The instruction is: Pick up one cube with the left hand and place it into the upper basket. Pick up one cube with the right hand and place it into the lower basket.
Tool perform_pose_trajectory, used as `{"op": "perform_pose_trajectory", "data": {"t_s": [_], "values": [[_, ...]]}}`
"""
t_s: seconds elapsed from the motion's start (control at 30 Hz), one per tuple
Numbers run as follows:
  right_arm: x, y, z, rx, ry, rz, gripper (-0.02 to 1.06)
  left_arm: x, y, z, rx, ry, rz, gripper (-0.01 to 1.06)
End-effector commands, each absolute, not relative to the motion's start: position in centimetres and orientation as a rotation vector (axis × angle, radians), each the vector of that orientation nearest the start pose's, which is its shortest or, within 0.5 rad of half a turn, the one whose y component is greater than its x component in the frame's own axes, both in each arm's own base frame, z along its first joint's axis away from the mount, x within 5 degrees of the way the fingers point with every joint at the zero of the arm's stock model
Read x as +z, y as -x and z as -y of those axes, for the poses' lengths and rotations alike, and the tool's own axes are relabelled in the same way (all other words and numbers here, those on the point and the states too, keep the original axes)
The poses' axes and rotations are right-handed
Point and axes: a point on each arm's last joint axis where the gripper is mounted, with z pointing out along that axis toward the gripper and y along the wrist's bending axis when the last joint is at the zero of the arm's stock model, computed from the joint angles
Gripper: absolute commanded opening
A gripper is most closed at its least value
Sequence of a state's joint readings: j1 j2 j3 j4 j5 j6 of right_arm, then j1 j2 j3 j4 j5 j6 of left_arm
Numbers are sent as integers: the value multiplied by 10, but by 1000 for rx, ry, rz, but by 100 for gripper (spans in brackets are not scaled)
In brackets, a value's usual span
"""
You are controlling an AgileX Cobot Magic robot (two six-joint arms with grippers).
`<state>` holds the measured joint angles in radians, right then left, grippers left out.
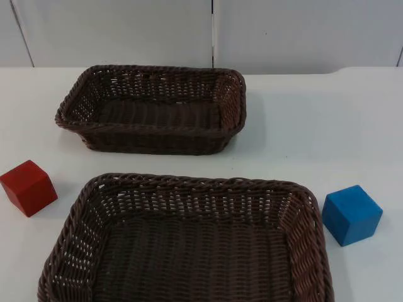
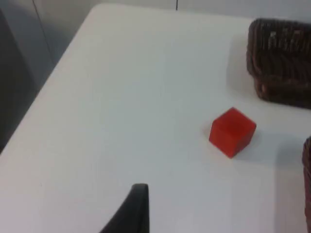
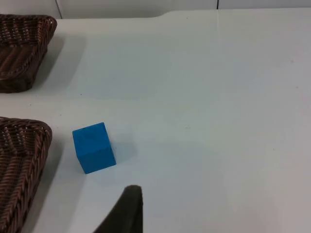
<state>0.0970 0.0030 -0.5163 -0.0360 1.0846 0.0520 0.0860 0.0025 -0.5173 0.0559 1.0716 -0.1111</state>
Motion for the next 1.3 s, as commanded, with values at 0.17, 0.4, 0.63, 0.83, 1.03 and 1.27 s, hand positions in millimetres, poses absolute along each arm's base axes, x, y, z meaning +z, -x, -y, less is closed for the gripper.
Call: {"op": "perform_pose_trajectory", "data": {"t_s": [0.17,0.4,0.63,0.83,1.03,1.27], "values": [[281,7,4,43,42,-2044,104,297,7,-3,42,188,-1975,105],[281,7,4,43,42,-2044,104,300,2,-2,25,184,-1965,105],[281,7,4,43,42,-2044,104,301,1,-2,27,176,-1953,105],[281,7,4,43,42,-2044,104,305,-2,-1,12,167,-1911,105],[281,7,4,43,42,-2044,104,307,-17,-2,3,169,-1957,105],[281,7,4,43,42,-2044,104,308,-39,-3,6,169,-2016,105]]}}
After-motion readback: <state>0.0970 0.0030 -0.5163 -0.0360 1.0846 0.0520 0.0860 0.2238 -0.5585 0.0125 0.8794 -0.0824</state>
